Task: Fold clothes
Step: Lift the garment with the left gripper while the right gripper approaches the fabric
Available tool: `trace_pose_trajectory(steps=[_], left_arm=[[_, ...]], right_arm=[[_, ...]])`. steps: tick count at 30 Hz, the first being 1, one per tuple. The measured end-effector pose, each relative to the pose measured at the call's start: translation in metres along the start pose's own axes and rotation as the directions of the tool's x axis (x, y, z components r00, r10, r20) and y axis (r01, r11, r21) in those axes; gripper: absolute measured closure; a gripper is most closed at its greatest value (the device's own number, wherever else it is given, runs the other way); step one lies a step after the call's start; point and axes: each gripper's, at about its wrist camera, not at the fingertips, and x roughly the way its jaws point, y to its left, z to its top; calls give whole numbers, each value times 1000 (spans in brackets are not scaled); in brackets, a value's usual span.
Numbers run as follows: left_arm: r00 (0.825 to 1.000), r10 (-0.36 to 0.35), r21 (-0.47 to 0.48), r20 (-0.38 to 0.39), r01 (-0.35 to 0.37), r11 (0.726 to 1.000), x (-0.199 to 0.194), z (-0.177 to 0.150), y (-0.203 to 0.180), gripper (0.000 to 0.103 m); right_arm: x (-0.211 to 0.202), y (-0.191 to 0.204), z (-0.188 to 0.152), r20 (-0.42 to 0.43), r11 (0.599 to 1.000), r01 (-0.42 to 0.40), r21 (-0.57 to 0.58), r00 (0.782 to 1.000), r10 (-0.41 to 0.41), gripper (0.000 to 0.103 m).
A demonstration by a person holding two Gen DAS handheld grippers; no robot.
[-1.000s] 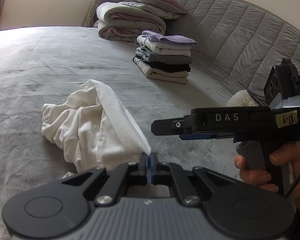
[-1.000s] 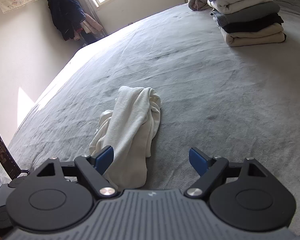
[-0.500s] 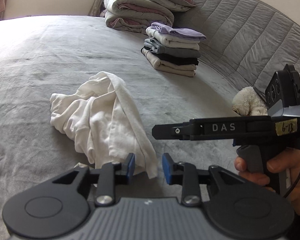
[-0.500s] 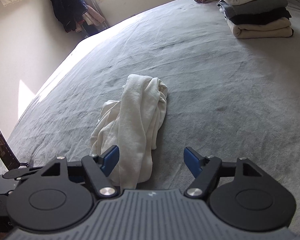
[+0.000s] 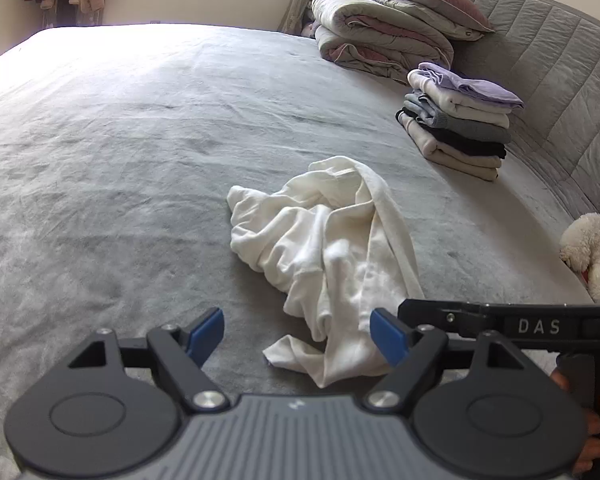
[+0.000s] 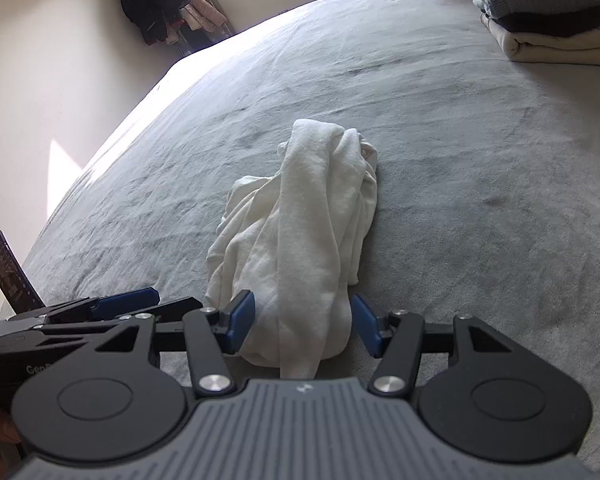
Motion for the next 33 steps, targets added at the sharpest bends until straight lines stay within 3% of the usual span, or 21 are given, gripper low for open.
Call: trace_pose_trajectory(steps=[2, 4, 5, 13, 18, 25, 33], left_arm=[[1000, 9, -24, -16, -9, 1000, 3, 0, 5, 22], [1000, 14, -43, -23, -15, 999, 4, 0, 9, 22], [1000, 12, -53, -24, -14, 999, 5, 0, 10, 22], [999, 6, -132, -32, -11, 991, 9, 2, 20, 22], [999, 6, -165, -39, -13, 986, 12, 2, 26, 22], [999, -3, -183, -33, -3, 983, 15, 3, 27, 22], [999, -39, -210, 15, 41, 977, 25, 5, 24, 25]], right_arm=[[3, 6, -2, -13, 1000, -2, -30, 1000, 2, 59], [4, 11, -5, -27, 998, -1, -64, 1000, -1, 75], [5, 13, -6, -35, 997, -8, -75, 999, 5, 90], [-3, 3, -1, -15, 999, 23, -34, 1000, -24, 93], [-14, -8, 4, 43, 995, 102, -11, 994, -101, 93], [-29, -45, 4, 96, 972, 235, 24, 967, -236, 94], [-53, -77, 7, 145, 944, 319, 79, 933, -328, 94]])
